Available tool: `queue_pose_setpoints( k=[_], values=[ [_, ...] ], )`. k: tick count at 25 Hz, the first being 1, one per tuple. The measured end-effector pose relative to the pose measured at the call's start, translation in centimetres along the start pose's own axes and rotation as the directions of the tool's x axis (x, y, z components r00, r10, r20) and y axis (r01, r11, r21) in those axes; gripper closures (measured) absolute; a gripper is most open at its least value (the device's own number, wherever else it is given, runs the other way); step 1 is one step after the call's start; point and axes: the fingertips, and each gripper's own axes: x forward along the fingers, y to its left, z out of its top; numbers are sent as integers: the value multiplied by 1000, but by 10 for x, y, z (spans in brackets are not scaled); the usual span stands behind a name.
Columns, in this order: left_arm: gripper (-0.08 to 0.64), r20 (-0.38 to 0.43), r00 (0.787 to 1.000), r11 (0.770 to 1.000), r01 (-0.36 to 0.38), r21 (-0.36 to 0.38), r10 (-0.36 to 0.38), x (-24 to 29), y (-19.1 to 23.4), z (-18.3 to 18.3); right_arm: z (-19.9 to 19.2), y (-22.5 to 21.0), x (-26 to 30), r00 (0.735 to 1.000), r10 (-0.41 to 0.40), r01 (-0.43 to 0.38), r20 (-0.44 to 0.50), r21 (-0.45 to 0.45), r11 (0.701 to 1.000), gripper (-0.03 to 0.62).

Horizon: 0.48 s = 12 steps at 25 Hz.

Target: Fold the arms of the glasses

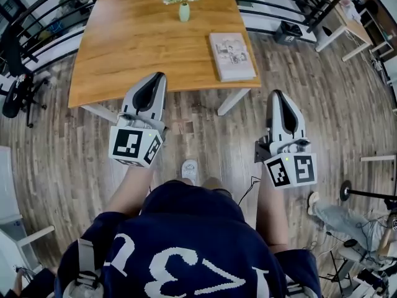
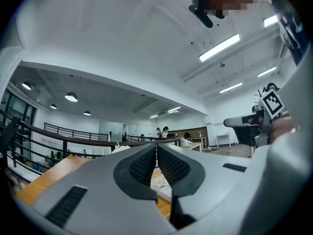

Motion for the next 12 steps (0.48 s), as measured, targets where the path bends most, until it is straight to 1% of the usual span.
queue_pose_setpoints(
  k=[3,9,12],
  values=[
    [538,-16,1000,1000,-3,-11,3,17,11,-8,-9,-10,18,1000,-4,5,-15,27,1000,563],
    [538,-46,999,1000,-14,-26,13,43,27,-23,-19,-27,52,999,-1,2,-32,32,999,563],
    [538,-53,998,999,-25,-30,24,61,34,-30,-25,-37,73,999,14,-13,-36,37,999,563]
  ],
)
